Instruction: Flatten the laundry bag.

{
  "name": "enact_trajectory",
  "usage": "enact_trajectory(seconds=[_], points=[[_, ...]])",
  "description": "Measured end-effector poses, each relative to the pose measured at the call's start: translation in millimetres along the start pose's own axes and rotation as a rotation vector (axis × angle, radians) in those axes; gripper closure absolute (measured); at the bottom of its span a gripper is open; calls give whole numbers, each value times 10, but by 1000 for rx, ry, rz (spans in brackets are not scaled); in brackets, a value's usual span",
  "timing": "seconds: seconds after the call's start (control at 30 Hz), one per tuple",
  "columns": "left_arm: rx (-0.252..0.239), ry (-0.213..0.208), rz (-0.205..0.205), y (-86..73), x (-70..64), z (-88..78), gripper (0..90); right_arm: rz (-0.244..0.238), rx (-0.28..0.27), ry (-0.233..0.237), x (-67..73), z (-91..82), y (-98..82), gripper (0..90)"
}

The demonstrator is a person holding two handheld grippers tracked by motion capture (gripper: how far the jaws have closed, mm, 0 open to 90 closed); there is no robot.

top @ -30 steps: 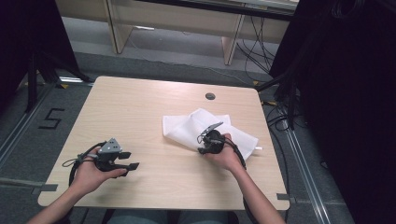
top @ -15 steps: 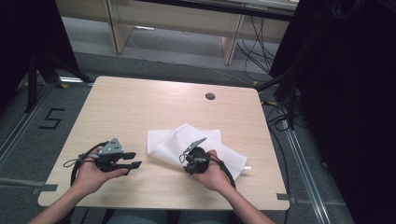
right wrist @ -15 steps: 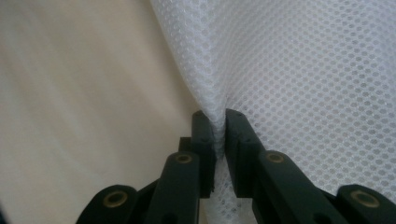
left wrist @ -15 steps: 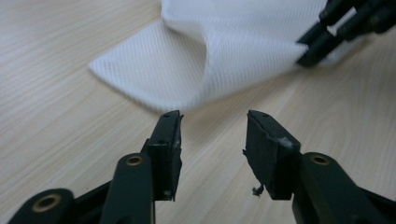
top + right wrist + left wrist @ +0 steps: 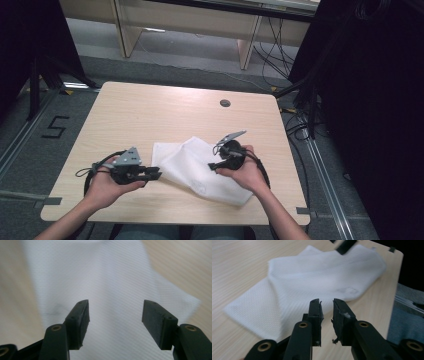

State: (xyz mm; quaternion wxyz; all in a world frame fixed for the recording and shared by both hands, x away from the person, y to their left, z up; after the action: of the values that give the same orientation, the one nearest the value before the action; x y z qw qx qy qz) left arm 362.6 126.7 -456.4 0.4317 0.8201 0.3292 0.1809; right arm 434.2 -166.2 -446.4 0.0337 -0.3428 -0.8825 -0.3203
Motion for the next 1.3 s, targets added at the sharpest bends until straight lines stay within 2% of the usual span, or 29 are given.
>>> enact_trajectory(seconds=[0.03, 0.07, 0.1, 0.13, 0.17, 0.2, 0.23, 0.3, 0.33, 0.37, 0.43, 0.47, 0.5, 0.53, 0.57, 0.6, 0.63, 0.7, 0.83, 0.87, 0.9, 0.97, 1.07, 1.1, 1.17, 1.2, 1.23, 1.27, 1.3], points=[[16, -17, 51, 76, -93, 87, 776, 4, -3, -47, -238, -4, -20, 381], [32, -22, 74, 111, -142, 144, 776, 10, 13, -46, -286, -2, -27, 379], [32, -22, 74, 111, -142, 144, 776, 16, 12, -63, -343, 18, -37, 372], [44, -28, 103, 154, -191, 223, 776, 24, 13, -66, -409, 35, -40, 363], [51, -33, 116, 185, -229, 287, 776, 24, 13, -66, -409, 35, -40, 363], [69, -38, 134, 226, -275, 390, 773, 60, 30, -81, -495, 87, -55, 351], [78, -37, 143, 243, -295, 440, 772, 33, 34, -90, -550, 124, -65, 351], [85, -33, 160, 259, -311, 498, 769, 37, 54, -87, -579, 163, -77, 355], [98, -24, 174, 266, -321, 545, 768, 26, 74, -81, -612, 217, -90, 381], [119, -20, 212, 262, -303, 601, 764, -1, 108, -80, -616, 294, -110, 480], [133, -12, 192, 236, -305, 648, 763, -11, 118, -83, -608, 320, -116, 516], [146, -10, 204, 211, -294, 682, 762, -41, 134, -83, -599, 361, -123, 580], [166, -7, 218, 160, -278, 732, 760, -50, 149, -78, -549, 399, -123, 700], [208, -16, 256, 134, -242, 735, 760, -77, 153, -78, -545, 401, -110, 749], [208, -16, 256, 134, -242, 735, 760, -77, 153, -78, -545, 401, -110, 749], [212, -19, 263, 114, -226, 753, 761, -83, 172, -95, -500, 416, -83, 860], [221, -17, 243, 97, -228, 759, 761, -83, 172, -95, -500, 416, -83, 860], [226, -10, 236, 79, -208, 767, 761, -87, 182, -90, -487, 426, -53, 890], [235, -9, 243, 47, -173, 774, 761, -75, 135, -78, -414, 351, 43, 895], [241, -9, 243, 37, -157, 792, 761, -88, 99, -79, -373, 268, 115, 896], [247, -9, 217, 27, -160, 803, 761, -102, 87, -85, -370, 239, 137, 896], [244, -9, 230, 31, -146, 810, 760, -119, 59, -94, -349, 150, 206, 896], [229, -4, 204, 32, -150, 815, 760, -144, 19, -103, -326, 65, 284, 896], [219, 1, 192, 44, -159, 806, 760, -150, -1, -121, -286, -4, 349, 896], [189, 6, 172, 53, -162, 814, 760, -169, -10, -119, -251, -69, 406, 896], [189, 6, 172, 53, -162, 814, 760, -169, -10, -119, -251, -69, 406, 896], [217, 3, 216, 54, -122, 796, 762, -194, -42, -121, -209, -81, 441, 896], [190, 18, 152, 36, -145, 815, 763, -198, -38, -117, -184, -96, 447, 895], [183, 20, 141, 29, -139, 824, 766, -195, -49, -124, -146, -99, 448, 895]])
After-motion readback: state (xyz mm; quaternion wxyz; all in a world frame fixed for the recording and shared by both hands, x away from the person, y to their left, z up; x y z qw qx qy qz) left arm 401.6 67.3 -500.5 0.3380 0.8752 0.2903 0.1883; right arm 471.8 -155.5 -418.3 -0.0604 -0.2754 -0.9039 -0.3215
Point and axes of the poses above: each handheld gripper's, and its own axes: z roughly forward along the jaws, y roughly out of its top, x roughly to its left, the point moved 2 cm from there along z, roughly forward along the jaws, and after that the axes turned 15 degrees about y, right-handed, at the moved point
